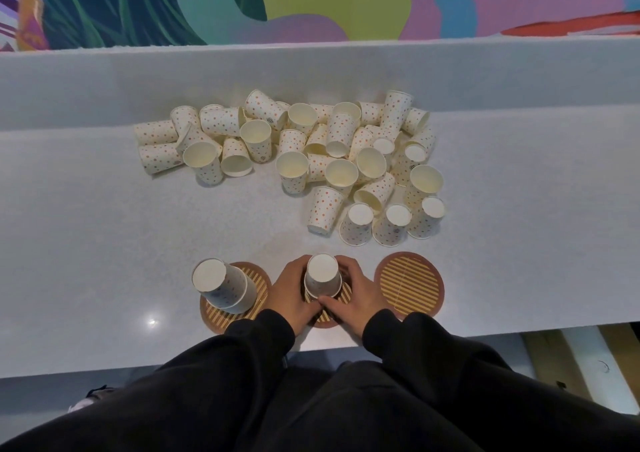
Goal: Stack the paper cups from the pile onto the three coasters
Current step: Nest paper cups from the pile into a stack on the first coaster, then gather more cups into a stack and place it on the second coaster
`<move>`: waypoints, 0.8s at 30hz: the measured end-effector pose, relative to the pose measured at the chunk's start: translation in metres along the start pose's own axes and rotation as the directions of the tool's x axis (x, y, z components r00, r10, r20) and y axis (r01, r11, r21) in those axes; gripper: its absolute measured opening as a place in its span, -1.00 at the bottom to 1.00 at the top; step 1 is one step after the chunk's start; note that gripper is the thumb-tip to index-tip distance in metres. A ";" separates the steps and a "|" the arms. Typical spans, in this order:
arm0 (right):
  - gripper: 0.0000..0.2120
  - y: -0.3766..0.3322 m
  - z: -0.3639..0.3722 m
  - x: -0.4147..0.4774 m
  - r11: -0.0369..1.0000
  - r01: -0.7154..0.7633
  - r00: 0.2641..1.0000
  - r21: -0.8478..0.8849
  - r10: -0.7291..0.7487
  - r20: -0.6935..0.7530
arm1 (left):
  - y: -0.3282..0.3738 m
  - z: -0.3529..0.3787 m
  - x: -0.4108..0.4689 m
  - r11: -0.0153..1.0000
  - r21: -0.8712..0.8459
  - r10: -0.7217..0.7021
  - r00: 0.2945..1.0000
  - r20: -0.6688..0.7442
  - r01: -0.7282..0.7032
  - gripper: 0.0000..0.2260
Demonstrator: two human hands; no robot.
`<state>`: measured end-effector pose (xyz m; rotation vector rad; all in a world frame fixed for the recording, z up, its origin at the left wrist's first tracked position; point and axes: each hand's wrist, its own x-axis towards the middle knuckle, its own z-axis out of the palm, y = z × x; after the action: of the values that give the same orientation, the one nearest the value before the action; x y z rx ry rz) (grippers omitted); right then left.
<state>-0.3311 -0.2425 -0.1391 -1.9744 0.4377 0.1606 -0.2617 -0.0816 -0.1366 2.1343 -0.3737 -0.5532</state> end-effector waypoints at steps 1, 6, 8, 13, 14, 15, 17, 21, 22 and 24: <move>-0.31 0.001 0.000 0.001 1.000 0.002 1.000 -0.005 -0.002 0.001 | -0.002 0.001 0.000 1.000 0.024 0.007 1.000 -0.005 -0.007 -0.34; -0.31 0.008 0.002 0.006 0.997 0.027 1.000 -0.070 -0.026 0.007 | -0.011 0.004 0.005 0.992 0.106 0.062 0.998 -0.001 -0.062 -0.34; -0.32 0.012 0.002 0.009 0.994 0.052 0.999 -0.096 -0.052 0.009 | -0.012 0.005 0.007 0.990 0.117 0.072 0.997 0.001 -0.072 -0.34; -0.34 0.017 0.000 0.015 0.976 0.128 0.991 -0.175 -0.130 0.002 | -0.014 0.008 0.011 0.987 0.142 0.073 0.997 -0.001 -0.072 -0.34; -0.34 0.017 -0.001 0.016 0.972 0.141 0.990 -0.186 -0.143 0.004 | -0.014 0.008 0.011 0.987 0.148 0.070 0.998 -0.004 -0.069 -0.34; -0.34 0.018 -0.002 0.017 0.969 0.153 0.988 -0.193 -0.154 0.010 | -0.014 0.008 0.011 0.986 0.155 0.071 0.997 -0.009 -0.069 -0.34; -0.33 0.017 -0.004 0.018 0.967 0.163 0.987 -0.195 -0.161 0.030 | -0.015 0.008 0.011 0.981 0.180 0.078 0.997 -0.014 -0.074 -0.33; -0.31 0.014 -0.007 0.018 0.969 0.159 0.987 -0.189 -0.149 0.064 | -0.018 0.006 0.012 0.973 0.220 0.067 0.998 -0.006 -0.064 -0.33; -0.31 0.014 -0.007 0.017 0.971 0.152 0.988 -0.183 -0.142 0.069 | -0.017 0.006 0.011 0.972 0.225 0.065 0.998 -0.006 -0.062 -0.33; -0.31 0.013 -0.008 0.017 0.975 0.138 0.989 -0.175 -0.126 0.077 | -0.015 0.005 0.010 0.972 0.230 0.058 0.998 -0.008 -0.055 -0.32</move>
<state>-0.3213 -0.2585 -0.1522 -2.1622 0.2550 0.1851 -0.2550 -0.0813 -0.1541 2.3397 -0.5101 -0.4805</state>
